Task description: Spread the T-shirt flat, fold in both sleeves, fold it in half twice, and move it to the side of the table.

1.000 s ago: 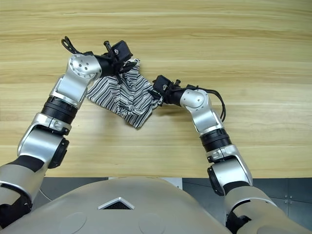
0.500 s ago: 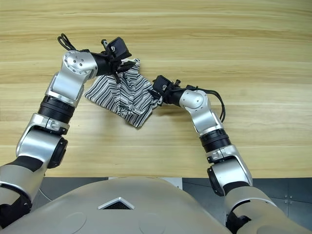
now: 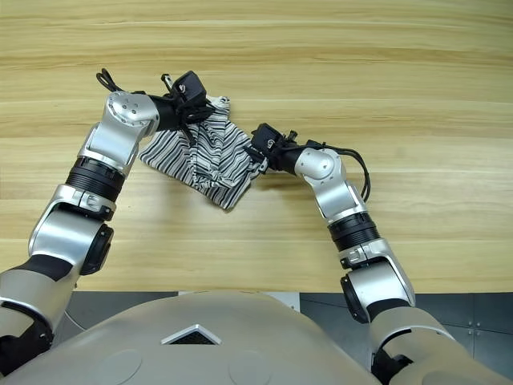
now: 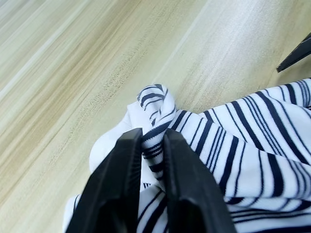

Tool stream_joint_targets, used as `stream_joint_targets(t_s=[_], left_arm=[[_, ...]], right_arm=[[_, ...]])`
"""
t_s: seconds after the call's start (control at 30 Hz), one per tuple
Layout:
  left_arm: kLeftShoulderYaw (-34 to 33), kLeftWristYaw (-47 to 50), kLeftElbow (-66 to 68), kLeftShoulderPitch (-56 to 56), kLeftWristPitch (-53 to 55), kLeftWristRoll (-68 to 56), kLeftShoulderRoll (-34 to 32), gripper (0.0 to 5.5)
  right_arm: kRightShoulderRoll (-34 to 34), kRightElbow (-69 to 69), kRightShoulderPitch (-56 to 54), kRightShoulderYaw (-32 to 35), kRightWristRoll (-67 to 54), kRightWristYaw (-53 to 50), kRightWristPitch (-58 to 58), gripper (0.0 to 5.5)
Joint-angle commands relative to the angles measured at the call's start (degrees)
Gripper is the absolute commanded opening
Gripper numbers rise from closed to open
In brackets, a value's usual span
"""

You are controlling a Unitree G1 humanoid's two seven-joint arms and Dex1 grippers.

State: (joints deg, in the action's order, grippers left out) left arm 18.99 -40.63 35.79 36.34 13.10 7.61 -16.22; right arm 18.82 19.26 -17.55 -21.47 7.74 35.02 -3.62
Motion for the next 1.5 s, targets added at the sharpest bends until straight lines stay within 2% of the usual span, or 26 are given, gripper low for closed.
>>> stream_joint_targets(t_s=[0.03,0.33,0.47,0.73,0.93,1.1,1.2,1.37,1.5], left_arm=[[-0.9,0.1,0.2,0.4,-0.6,0.0,0.0,0.15],[-1.9,0.3,2.0,0.0,-0.3,0.2,-0.3,0.15],[-1.3,-1.6,-2.1,-6.0,1.1,0.5,-3.4,0.15],[-5.0,-2.5,-21.8,-17.6,6.2,-2.5,-9.3,0.15],[-9.6,-0.8,-39.7,-25.9,11.0,-6.7,-10.4,0.15],[-6.6,-0.2,-49.9,-31.7,15.0,-8.0,-9.2,0.15],[-5.2,0.3,-49.5,-32.8,15.7,-7.9,-9.0,0.15],[-5.9,1.4,-43.5,-31.3,14.0,-8.2,-9.1,0.15],[-5.6,2.3,-41.6,-30.9,12.6,-8.4,-8.6,0.15]], right_arm=[[0.7,3.3,0.9,-0.6,2.3,-0.6,-1.9,1.84],[1.0,4.1,0.4,-0.3,2.1,-1.0,-1.5,1.84],[1.4,5.1,-0.1,0.4,2.6,-2.5,-2.1,1.84],[1.6,13.4,-4.3,1.9,4.7,-9.1,-1.8,1.84],[1.9,17.8,-5.6,1.4,6.6,-10.8,0.5,1.84],[2.2,19.7,-6.4,2.3,7.4,-12.6,1.8,1.84],[1.7,20.7,-7.4,3.6,6.8,-14.1,2.4,1.84],[0.8,15.2,-6.1,7.4,-1.6,-4.5,3.2,1.84],[5.3,8.4,-4.4,9.1,-8.2,9.5,6.1,1.84]])
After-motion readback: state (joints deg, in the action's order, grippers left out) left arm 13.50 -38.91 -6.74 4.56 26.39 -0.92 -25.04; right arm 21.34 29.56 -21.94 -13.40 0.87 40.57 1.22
